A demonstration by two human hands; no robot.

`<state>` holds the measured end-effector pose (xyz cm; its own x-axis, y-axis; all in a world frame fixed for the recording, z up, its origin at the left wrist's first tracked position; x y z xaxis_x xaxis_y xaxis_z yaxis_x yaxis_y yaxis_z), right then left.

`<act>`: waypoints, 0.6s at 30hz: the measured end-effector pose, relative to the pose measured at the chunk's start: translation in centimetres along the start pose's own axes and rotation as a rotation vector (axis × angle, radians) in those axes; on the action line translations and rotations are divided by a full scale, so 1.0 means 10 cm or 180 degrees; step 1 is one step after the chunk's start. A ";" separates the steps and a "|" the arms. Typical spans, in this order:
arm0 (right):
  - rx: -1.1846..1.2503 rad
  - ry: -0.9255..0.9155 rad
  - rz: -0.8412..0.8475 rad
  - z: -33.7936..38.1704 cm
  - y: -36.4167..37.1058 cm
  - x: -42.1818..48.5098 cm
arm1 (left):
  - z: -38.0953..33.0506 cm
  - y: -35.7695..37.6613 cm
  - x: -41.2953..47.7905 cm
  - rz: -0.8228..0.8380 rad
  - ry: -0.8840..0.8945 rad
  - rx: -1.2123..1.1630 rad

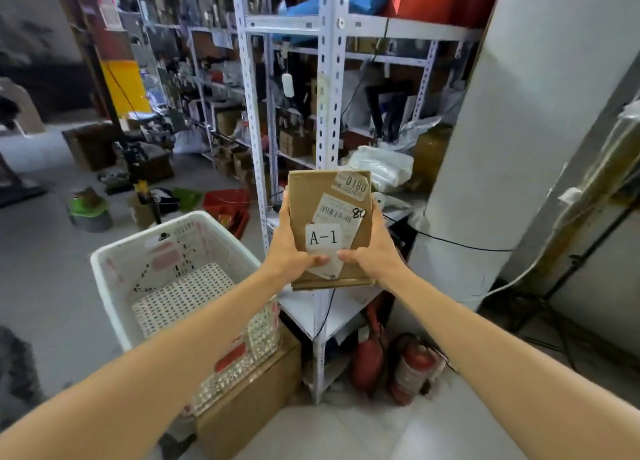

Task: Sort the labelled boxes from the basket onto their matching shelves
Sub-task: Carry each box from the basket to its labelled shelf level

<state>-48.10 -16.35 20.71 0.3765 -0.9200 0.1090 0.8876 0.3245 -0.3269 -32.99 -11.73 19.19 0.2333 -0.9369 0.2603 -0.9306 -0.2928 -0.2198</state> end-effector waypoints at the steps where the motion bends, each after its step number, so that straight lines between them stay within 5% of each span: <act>1: -0.0053 0.0001 -0.0069 -0.03 -0.16 -0.04 | -0.03 0.17 0.01 0.0107 0.0009 -0.0038; 18: -0.0302 0.0643 -0.2137 -0.52 -3.14 -0.85 | -1.16 3.30 0.61 0.1946 0.0585 -0.0624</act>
<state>-80.60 -19.87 25.15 -0.3089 -0.9404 0.1424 0.8803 -0.3394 -0.3316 -65.61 -24.90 24.46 -0.3884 -0.8703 0.3029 -0.9181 0.3373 -0.2083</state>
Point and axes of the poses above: each hand's wrist, its own x-axis towards the middle knuckle, its own y-axis out of the palm, z = x × y, the point moved 10 cm from there along x, towards the middle knuckle, and after that the axes turned 4 degrees about y, right-handed, at the moved point
